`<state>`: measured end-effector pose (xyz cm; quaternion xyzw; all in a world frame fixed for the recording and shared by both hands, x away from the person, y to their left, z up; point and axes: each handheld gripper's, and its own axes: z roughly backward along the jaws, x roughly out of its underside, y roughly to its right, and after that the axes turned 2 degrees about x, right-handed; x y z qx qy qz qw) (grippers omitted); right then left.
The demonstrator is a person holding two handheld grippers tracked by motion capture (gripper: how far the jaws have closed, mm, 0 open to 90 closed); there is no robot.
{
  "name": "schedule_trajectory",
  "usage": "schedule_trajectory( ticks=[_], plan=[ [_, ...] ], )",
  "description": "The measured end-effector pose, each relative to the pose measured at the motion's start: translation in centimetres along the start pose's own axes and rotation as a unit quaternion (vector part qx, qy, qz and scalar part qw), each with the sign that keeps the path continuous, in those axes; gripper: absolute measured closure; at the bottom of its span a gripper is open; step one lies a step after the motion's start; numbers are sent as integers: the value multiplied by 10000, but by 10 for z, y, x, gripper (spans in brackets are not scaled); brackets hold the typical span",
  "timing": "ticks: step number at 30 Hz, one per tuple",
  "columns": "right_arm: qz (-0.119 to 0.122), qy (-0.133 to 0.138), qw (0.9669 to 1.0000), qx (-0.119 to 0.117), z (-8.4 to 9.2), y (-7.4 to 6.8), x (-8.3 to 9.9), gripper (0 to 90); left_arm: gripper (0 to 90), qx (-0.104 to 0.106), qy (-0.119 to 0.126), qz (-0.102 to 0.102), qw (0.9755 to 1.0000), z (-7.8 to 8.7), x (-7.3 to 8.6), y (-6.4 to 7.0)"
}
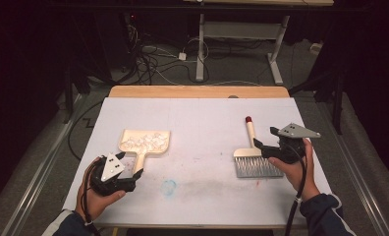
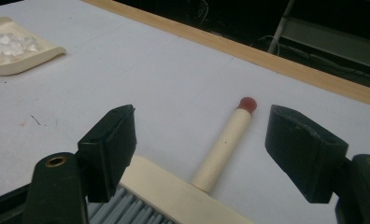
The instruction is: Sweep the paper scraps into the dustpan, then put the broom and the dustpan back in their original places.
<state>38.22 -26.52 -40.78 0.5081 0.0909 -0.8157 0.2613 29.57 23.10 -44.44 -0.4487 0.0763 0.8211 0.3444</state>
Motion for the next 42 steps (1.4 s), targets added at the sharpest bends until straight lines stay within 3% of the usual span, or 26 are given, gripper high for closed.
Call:
schedule_trajectory(
  ticks=[7, 12, 16, 21, 27, 42],
  plan=[
    [24, 64, 10000, -33, 0, -7, -1, 234, 205, -75, 129, -67, 9999, 1, -1, 5],
    [103, 152, 9998, -90, 5, -14, -2, 203, 205, -175, 291, -246, 9991, 1, -2, 10],
    [191, 180, 9997, -4, 7, -20, -2, 196, 205, -130, 288, -329, 9990, 2, -2, 13],
    [266, 234, 9993, -104, 11, -26, -1, 196, 205, -34, 357, -336, 9988, 4, 0, 15],
    [439, 303, 9985, -97, 18, -33, 2, 197, 200, 97, 253, -436, 9987, 6, 3, 22],
    [686, 293, 9972, 68, 37, -41, 24, 199, 199, 132, 184, -515, 9984, 4, 5, 24]
  ],
)
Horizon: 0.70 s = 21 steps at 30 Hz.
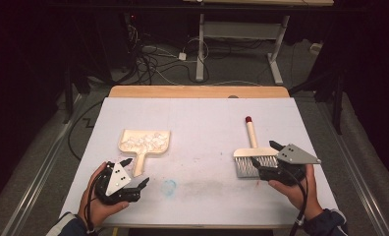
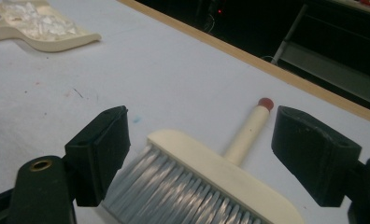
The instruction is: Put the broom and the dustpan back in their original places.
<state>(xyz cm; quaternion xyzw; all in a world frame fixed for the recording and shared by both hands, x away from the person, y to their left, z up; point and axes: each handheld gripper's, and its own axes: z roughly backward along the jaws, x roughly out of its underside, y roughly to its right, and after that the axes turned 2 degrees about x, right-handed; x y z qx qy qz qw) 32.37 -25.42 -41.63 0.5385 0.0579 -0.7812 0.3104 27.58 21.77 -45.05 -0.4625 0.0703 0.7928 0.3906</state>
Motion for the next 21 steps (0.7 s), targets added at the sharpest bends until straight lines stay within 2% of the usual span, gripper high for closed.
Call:
schedule_trajectory(
  ticks=[11, 14, 17, 21],
  plan=[
    [46, 20, 10000, 10, 12, -2, 18, 199, 199, -12, -60, -10, 10000, -2, 0, 0],
    [-72, 36, 10000, -43, 15, -1, 27, 200, 199, -6, -59, 2, 10000, -2, 0, -1],
    [3, -52, 10000, 29, 19, -2, 37, 195, 199, 1, -71, -7, 10000, -4, 0, 0],
    [-47, -75, 9999, 60, 23, -2, 51, 186, 199, 0, -95, -17, 10000, -5, 0, 0]
  ],
)
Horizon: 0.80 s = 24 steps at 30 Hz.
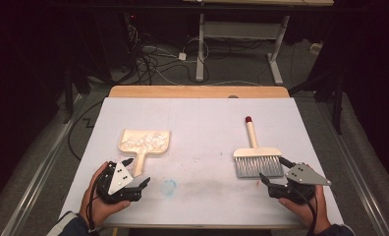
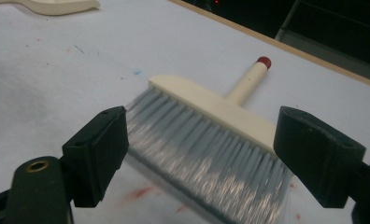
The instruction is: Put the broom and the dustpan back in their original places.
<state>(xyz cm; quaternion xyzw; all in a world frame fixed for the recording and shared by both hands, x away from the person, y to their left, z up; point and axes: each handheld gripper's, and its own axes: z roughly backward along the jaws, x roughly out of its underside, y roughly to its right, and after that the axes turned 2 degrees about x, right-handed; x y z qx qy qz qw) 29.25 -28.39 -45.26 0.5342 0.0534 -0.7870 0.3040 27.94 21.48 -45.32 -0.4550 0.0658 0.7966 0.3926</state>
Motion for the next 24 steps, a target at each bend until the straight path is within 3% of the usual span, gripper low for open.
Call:
schedule_trajectory(
  ticks=[6, 14, 24],
  plan=[
    [-22, -191, 9998, 3, 1, -1, 14, 186, 199, 16, -26, 15, 10000, -1, 0, 1],
    [160, -165, 9997, 7, 2, -8, 11, 187, 199, 20, -18, -28, 10000, 1, 1, 2],
    [183, -181, 9997, -57, 0, -9, 10, 187, 199, 35, -31, -31, 10000, -1, 0, 2]
  ],
)
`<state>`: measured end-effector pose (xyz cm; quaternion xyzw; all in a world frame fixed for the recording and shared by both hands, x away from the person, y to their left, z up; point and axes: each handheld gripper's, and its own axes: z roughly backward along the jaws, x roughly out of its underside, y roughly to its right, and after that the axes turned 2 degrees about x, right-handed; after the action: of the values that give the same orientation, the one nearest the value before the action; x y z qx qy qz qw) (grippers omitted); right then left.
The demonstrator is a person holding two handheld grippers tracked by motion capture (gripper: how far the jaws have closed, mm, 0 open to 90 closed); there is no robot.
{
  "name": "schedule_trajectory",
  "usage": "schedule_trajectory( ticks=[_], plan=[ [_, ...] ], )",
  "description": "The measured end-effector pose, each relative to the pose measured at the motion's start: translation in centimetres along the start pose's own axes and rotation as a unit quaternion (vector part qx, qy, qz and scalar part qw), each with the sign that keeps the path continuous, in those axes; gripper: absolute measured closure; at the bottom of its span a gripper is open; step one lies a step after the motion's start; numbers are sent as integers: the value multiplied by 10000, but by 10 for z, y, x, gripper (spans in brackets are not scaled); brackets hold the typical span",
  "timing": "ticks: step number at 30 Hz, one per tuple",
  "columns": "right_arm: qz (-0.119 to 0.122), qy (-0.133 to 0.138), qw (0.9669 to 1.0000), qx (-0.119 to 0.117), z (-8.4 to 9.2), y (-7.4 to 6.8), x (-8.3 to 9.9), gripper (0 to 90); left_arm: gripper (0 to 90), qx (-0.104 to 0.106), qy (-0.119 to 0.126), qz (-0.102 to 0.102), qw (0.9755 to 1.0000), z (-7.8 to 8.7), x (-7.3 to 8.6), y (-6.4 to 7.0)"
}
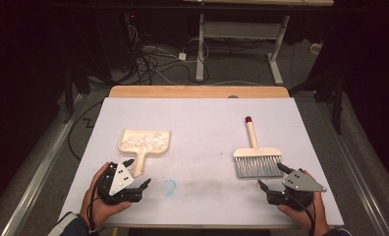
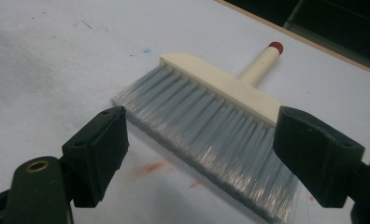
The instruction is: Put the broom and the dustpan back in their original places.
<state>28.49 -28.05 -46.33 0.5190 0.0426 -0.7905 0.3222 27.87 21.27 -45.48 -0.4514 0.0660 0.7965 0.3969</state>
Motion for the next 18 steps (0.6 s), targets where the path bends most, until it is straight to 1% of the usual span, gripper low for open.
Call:
schedule_trajectory(
  ticks=[2, 3, 5, 9, 18],
  plan=[
    [21, 12, 10000, 13, 1, 1, 0, 187, 199, 24, 3, 0, 10000, -1, 0, 1],
    [-20, 14, 10000, 19, 1, 1, 1, 187, 198, 26, -5, -6, 10000, -1, -1, 1],
    [-25, 31, 10000, 30, 1, 2, 0, 187, 198, 32, -28, -29, 10000, -1, -1, 1],
    [-17, 72, 10000, 27, 2, 2, -1, 186, 195, 31, -21, -4, 10000, -1, 0, 0],
    [-27, 67, 10000, 50, 2, 2, -2, 184, 188, 36, -53, -9, 10000, -2, -1, 0]
  ],
)
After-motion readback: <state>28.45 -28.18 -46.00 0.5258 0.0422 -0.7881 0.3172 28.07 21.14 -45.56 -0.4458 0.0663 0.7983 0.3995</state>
